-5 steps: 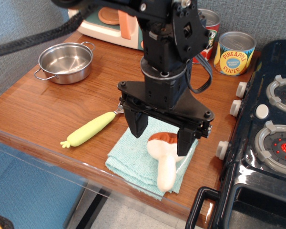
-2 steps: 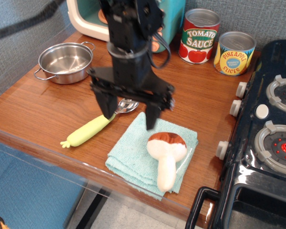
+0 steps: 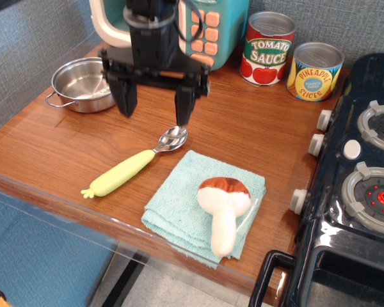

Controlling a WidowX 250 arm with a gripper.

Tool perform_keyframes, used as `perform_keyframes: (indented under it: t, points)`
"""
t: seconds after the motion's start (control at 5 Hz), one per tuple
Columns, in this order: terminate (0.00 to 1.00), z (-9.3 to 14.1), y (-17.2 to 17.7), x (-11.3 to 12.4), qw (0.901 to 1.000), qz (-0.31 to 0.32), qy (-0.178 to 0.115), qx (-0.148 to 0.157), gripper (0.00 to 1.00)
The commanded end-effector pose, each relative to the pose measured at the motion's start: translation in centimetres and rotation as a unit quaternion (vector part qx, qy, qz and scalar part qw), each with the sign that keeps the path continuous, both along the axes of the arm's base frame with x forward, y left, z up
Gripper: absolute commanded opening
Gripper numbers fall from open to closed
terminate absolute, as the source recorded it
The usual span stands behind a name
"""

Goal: Place the pot right side to the table.

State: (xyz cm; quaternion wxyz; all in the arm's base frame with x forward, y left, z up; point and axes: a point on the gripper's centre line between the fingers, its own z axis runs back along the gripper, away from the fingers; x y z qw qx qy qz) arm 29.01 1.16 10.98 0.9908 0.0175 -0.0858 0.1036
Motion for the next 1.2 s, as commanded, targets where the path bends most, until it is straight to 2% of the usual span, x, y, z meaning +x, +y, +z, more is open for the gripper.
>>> perform_keyframes:
  t: [0.0, 0.4, 0.6, 1.0]
  points:
    - [0.0, 1.7, 5.0, 3.4, 0.9993, 0.027, -0.027, 0.001, 1.0]
    - [0.0, -0.4, 9.0, 6.5, 0.9998, -0.002, -0.014, -0.011, 1.0]
    - [0.0, -2.0, 10.3, 7.2, 0.9996, -0.015, -0.008, -0.025, 1.0]
    - [0.0, -4.1, 10.7, 9.6, 0.9982, -0.057, 0.007, -0.016, 1.0]
